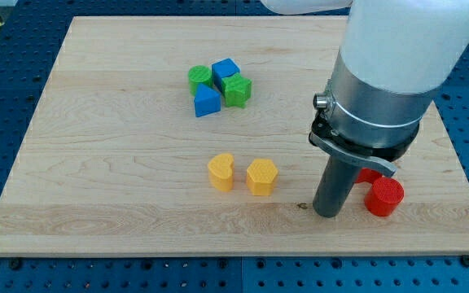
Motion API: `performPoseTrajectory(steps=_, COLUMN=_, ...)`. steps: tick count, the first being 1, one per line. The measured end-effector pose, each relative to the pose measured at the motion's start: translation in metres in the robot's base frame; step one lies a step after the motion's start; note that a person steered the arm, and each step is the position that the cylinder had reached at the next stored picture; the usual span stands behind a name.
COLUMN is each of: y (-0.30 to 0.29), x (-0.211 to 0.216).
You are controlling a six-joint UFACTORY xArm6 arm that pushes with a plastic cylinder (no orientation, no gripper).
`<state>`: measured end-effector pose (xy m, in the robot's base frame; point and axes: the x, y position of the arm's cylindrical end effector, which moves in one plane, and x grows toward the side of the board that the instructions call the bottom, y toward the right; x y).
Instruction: Point at the blue triangle
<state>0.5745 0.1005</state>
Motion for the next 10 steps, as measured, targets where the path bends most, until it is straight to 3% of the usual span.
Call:
performPoseTrajectory(steps=3, y=-0.071, x=-0.04)
performPoseTrajectory(steps=4, y=-0.049, x=-0.061)
performPoseTrajectory(steps=5, y=-0.013, x=-0.112)
performPoseTrajectory(steps=6, y=-0.017, x=-0.137)
performPoseTrajectory(steps=9, y=-0.125, x=-0.137)
performPoseTrajectory(steps=10, y=-0.162, x=-0.156)
